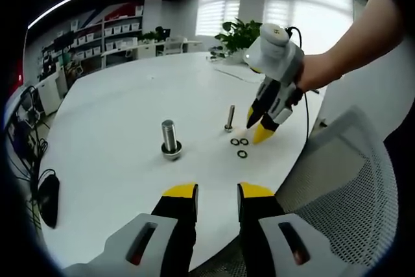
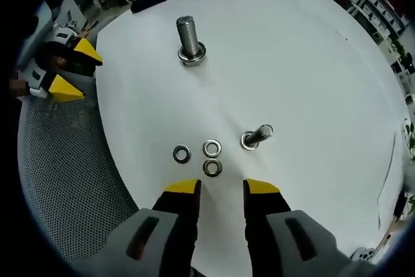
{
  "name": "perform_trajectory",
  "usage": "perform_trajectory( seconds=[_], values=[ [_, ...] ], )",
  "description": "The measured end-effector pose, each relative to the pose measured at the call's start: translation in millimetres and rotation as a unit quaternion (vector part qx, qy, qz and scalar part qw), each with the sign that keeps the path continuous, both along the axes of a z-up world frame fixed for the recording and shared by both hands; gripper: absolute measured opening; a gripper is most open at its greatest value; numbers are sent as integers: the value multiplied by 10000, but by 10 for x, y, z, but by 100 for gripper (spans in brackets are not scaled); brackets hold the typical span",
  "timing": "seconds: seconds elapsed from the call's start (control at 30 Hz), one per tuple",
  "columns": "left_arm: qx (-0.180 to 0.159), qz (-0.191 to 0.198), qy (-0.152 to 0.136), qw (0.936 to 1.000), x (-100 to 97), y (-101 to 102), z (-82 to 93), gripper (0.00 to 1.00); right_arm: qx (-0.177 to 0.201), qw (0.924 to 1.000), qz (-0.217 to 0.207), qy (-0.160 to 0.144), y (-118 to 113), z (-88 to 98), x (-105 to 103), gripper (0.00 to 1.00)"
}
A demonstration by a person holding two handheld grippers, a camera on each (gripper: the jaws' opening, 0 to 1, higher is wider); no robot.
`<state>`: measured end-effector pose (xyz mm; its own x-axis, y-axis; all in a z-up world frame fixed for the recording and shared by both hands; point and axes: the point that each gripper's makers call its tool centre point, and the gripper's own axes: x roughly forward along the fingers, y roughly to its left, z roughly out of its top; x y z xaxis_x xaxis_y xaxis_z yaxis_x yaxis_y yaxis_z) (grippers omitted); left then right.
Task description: Place the washer onto the threaded stud by aligning its center hole with the stud, sliding it down to the base, and recovering from edge contact or off-axis alignment until the washer reaches the visible bottom stop.
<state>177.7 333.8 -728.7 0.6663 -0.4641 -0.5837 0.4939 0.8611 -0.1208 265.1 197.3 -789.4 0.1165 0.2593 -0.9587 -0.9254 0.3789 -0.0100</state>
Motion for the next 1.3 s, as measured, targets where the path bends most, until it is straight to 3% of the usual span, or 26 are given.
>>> perform_trajectory(
  seconds=[0.53, 1.07, 1.2, 1.3],
  values=[
    [1, 20, -12, 10000, 1, 9, 6, 22, -108, 9996, 264, -5, 140, -86, -37, 23],
    [35, 29, 0, 10000, -2, 14, 1, 22, -220, 9989, 393, 92, 130, -113, -14, 16],
    [47, 57, -9, 10000, 4, 25, 1, 22, -388, 9985, 347, 180, 136, -123, -14, 16],
    [62, 35, 17, 10000, -2, 20, -9, 22, -678, 9953, 653, 238, 134, -128, -32, 18]
  ],
)
